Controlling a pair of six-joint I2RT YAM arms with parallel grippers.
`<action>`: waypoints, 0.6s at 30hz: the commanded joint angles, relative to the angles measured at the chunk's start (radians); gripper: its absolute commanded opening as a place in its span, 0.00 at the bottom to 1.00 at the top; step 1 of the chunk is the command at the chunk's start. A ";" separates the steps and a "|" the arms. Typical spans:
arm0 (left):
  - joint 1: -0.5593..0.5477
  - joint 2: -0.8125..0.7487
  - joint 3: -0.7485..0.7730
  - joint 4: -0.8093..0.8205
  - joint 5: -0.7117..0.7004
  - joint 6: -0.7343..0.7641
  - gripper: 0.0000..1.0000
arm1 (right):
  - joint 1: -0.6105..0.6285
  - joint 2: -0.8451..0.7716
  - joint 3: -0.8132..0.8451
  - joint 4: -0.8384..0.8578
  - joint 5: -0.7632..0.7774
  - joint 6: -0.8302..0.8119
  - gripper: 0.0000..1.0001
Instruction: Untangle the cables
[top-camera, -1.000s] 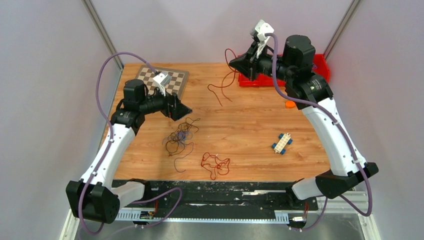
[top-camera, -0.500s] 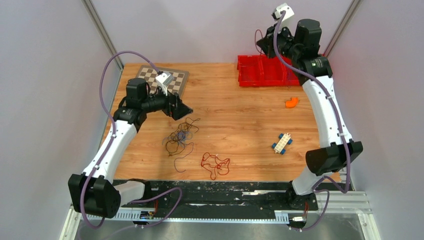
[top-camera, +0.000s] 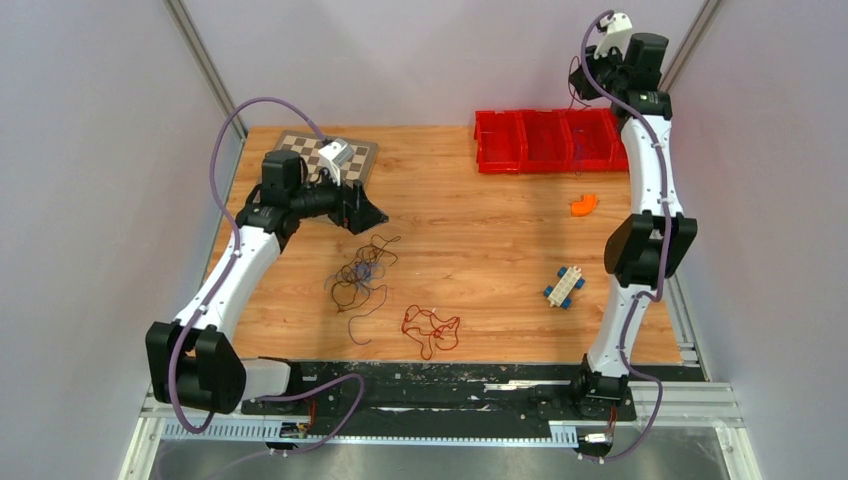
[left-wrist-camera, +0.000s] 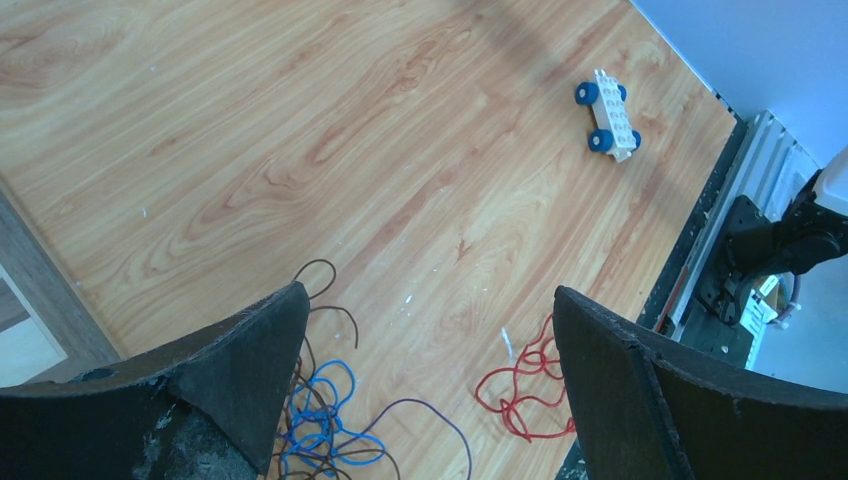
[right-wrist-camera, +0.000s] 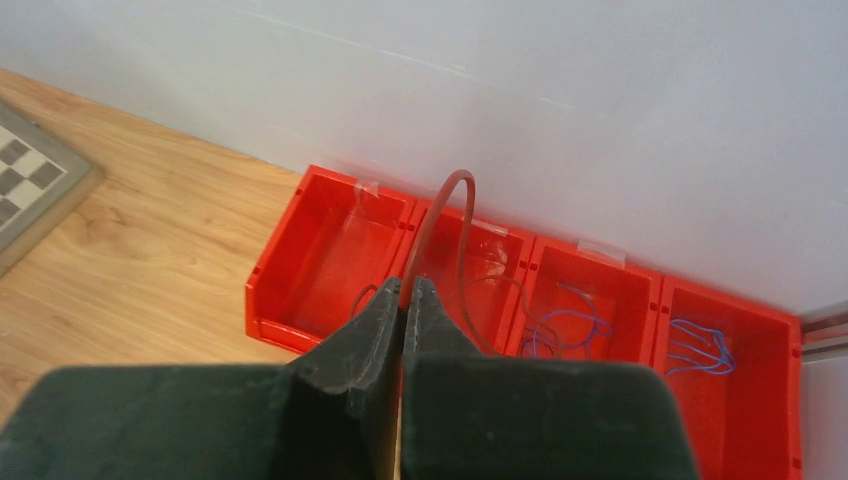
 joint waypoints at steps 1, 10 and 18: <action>0.004 0.022 0.061 0.020 0.016 0.011 1.00 | 0.001 0.081 0.105 0.079 -0.032 -0.023 0.00; 0.005 0.080 0.103 -0.010 -0.009 0.002 1.00 | 0.004 0.208 0.089 0.312 -0.100 -0.031 0.00; 0.005 0.112 0.124 -0.022 -0.026 -0.011 1.00 | 0.018 0.259 -0.044 0.330 -0.103 -0.066 0.00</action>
